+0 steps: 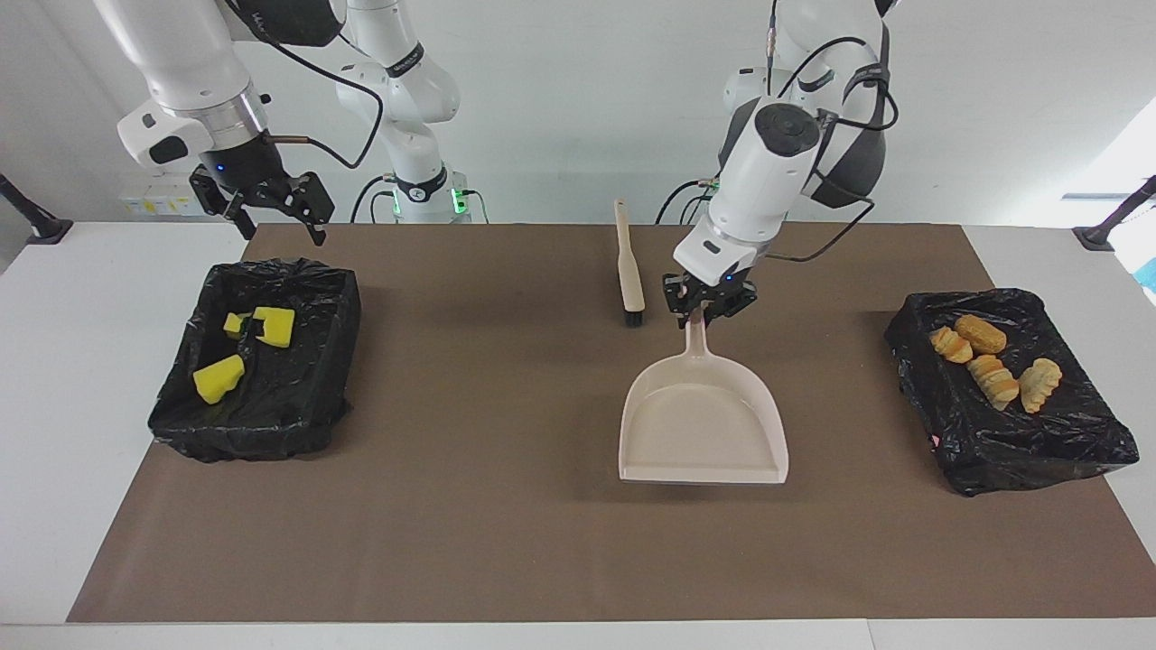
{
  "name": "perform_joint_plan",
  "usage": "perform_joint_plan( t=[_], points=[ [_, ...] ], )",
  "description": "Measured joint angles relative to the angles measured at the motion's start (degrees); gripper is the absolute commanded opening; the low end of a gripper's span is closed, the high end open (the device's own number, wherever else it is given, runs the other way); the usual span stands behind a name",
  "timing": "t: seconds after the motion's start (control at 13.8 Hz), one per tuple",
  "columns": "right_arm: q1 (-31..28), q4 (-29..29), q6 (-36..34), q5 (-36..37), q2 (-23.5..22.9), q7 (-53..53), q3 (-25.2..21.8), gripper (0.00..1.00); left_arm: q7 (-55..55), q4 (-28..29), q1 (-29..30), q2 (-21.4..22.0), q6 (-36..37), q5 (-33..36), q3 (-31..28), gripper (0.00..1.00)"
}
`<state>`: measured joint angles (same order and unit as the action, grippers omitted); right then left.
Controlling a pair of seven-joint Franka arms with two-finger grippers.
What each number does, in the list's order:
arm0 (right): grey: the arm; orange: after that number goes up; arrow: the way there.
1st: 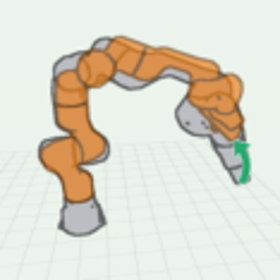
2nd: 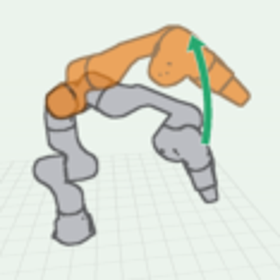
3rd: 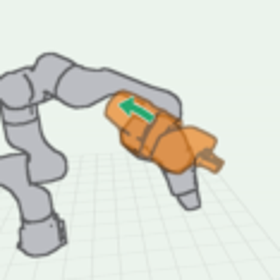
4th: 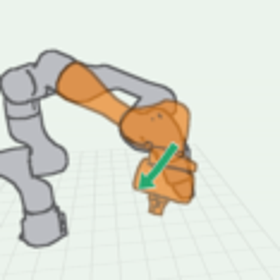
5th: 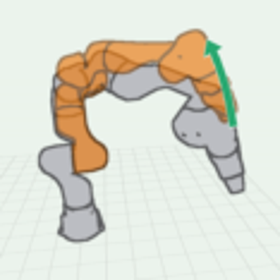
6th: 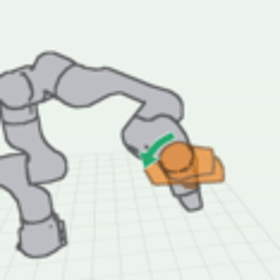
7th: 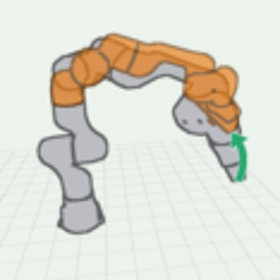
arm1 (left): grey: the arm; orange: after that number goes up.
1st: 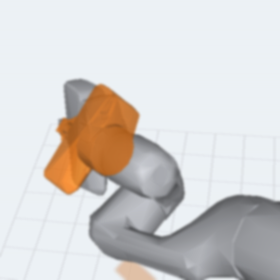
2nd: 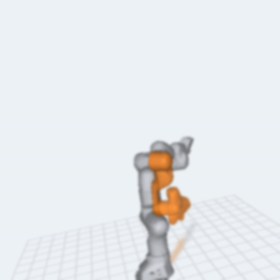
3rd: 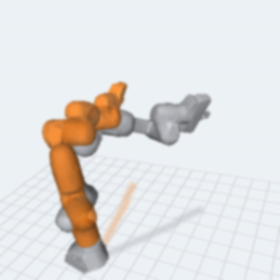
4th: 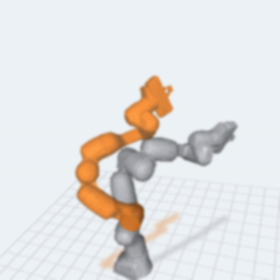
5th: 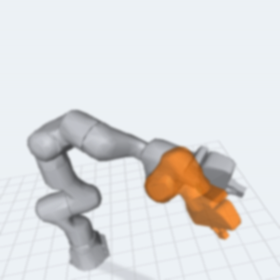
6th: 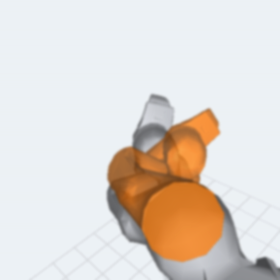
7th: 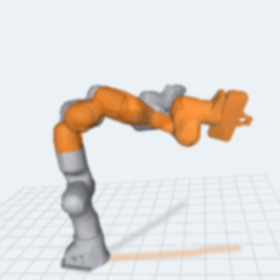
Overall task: Sweep and dump trash in bin
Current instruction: 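Carry the empty dustpan back to the table center with the left gripper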
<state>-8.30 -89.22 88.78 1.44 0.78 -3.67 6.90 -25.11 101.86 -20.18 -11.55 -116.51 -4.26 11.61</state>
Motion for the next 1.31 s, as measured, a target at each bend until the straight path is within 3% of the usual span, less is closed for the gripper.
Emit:
perform_joint_plan(
  t=[0.44, 0.94, 1.02, 1.09, 1.16, 1.23, 1.31],
  points=[
    [0.01, 0.18, 0.06, -0.01, 0.0, 0.01, 0.03, 1.0, -0.7, 9.31, -3.4, -1.56, -10.53, -0.02, 0.0, 0.0],
    [0.01, 0.18, 0.06, -0.01, 0.0, 0.01, 0.03, 1.0, -0.68, 12.0, -3.41, -1.45, -13.39, -0.84, -0.05, 0.0],
    [0.01, 0.18, 0.06, -0.01, 0.0, 0.01, 0.02, 1.0, -0.67, 12.32, -3.41, -1.45, -13.65, -0.97, -0.05, 0.13],
    [0.01, 0.18, 0.06, -0.01, 0.0, 0.01, 0.02, 1.0, -0.67, 12.57, -3.41, -1.45, -13.96, -1.05, -0.06, 0.51],
    [0.01, 0.18, 0.06, -0.01, 0.0, 0.01, 0.03, 1.0, -0.67, 12.66, -3.41, -1.45, -14.09, -1.21, -0.08, 0.72],
    [0.01, 0.18, 0.06, -0.01, 0.0, 0.01, 0.03, 1.0, -0.67, 12.66, -3.41, -1.44, -14.12, -1.63, -0.12, 0.8],
    [0.01, 0.18, 0.06, -0.01, 0.0, 0.01, 0.02, 1.0, -0.67, 12.66, -3.41, -1.44, -14.12, -2.3, -0.21, 0.98]
  ],
)
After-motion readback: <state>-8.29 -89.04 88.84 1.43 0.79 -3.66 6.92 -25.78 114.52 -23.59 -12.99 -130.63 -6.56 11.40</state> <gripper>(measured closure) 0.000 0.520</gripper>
